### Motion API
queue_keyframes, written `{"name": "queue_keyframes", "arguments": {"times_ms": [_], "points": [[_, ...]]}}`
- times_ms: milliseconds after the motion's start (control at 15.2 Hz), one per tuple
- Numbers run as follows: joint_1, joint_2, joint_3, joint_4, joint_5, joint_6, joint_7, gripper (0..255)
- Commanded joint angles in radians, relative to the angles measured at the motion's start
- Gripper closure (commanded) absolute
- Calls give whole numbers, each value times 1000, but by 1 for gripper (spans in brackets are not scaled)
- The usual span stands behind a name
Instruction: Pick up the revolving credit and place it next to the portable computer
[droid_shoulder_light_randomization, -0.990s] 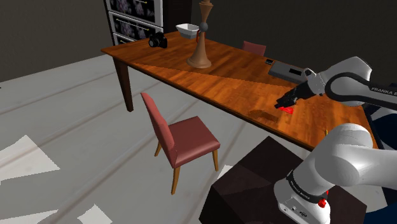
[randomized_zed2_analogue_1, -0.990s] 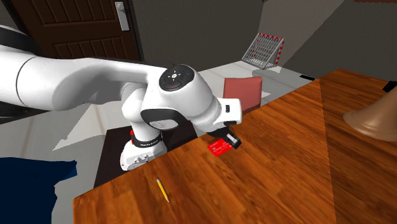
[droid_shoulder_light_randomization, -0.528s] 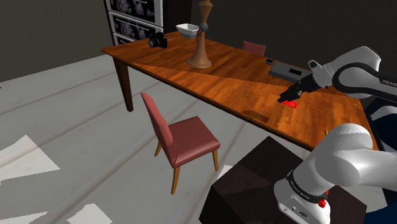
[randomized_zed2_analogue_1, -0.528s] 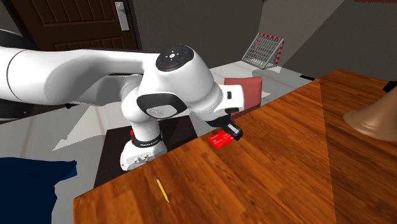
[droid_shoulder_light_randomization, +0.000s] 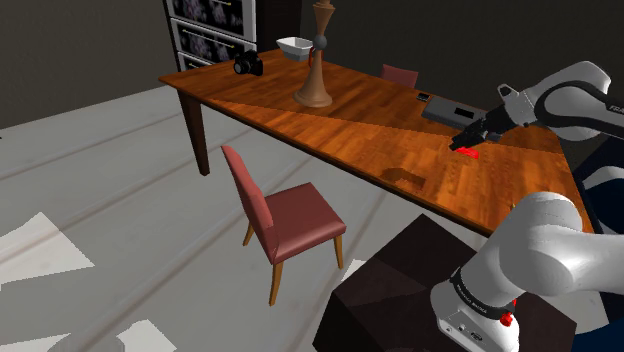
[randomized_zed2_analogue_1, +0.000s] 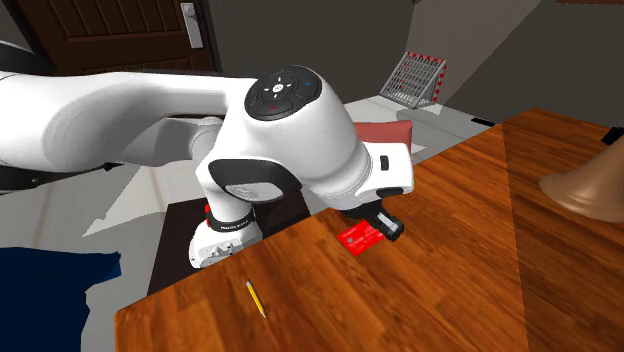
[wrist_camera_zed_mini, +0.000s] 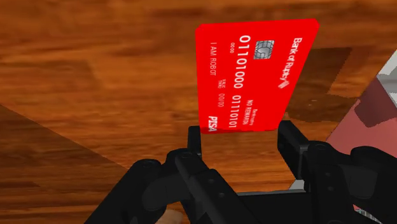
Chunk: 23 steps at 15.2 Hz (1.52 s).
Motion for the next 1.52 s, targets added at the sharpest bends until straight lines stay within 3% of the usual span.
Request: {"name": "queue_keyframes", "arguments": {"times_ms": [0,660,1320,1452], "points": [[31,22,-52,58,-8,-6,-41,255],[273,92,-270,444,0,-100,-212,255],[590,82,-476,932,9,-261,-369,255],[613,74,-495,964,4,-266,-381,255]]}}
